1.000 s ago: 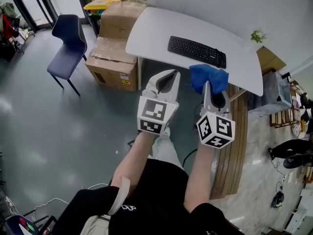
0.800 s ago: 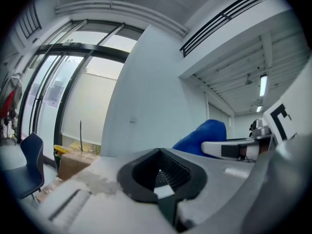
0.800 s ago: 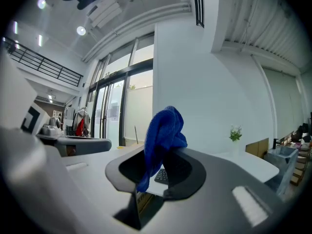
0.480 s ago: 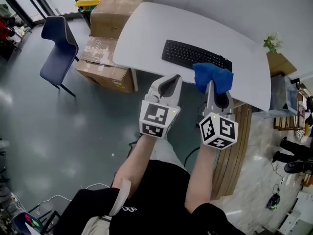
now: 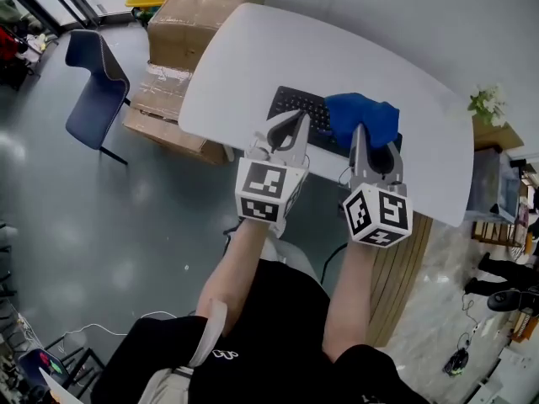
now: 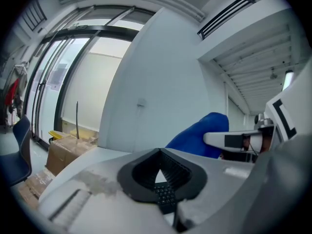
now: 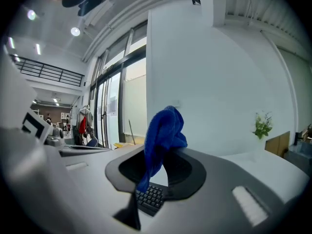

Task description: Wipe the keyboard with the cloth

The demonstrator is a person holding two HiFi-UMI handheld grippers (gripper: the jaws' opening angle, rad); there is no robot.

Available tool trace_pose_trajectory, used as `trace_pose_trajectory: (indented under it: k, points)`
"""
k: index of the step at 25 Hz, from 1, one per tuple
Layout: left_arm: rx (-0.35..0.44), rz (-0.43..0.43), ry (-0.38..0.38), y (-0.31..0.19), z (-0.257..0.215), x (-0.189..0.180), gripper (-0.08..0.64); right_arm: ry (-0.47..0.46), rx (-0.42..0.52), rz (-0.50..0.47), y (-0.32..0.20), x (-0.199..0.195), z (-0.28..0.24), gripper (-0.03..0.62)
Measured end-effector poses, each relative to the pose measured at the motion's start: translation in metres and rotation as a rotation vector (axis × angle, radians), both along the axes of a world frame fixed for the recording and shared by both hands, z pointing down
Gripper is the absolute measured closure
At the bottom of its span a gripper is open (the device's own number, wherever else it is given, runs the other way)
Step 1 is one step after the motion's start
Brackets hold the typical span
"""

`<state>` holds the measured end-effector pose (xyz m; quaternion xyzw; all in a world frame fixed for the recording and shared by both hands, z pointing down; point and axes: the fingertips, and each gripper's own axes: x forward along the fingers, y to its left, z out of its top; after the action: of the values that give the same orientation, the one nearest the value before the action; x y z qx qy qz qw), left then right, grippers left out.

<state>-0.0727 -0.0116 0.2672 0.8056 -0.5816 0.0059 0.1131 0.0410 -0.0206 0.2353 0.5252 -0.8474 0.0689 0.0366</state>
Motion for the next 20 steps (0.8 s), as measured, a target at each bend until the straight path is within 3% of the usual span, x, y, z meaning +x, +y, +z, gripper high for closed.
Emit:
trace_pose_trajectory:
  k: [5, 12, 20]
  points:
    - [-0.017, -0.032, -0.035, -0.029, -0.001, -0.010, 0.563, -0.041, -0.046, -0.065, -0.030, -0.019, 0.011, 0.509]
    - [-0.143, -0.027, -0.047, -0.054, 0.056, -0.023, 0.563, -0.041, -0.178, -0.116, -0.056, -0.051, 0.073, 0.509]
    - [-0.224, 0.002, -0.073, -0.084, 0.096, -0.039, 0.563, -0.029, -0.271, -0.146, -0.087, -0.086, 0.109, 0.509]
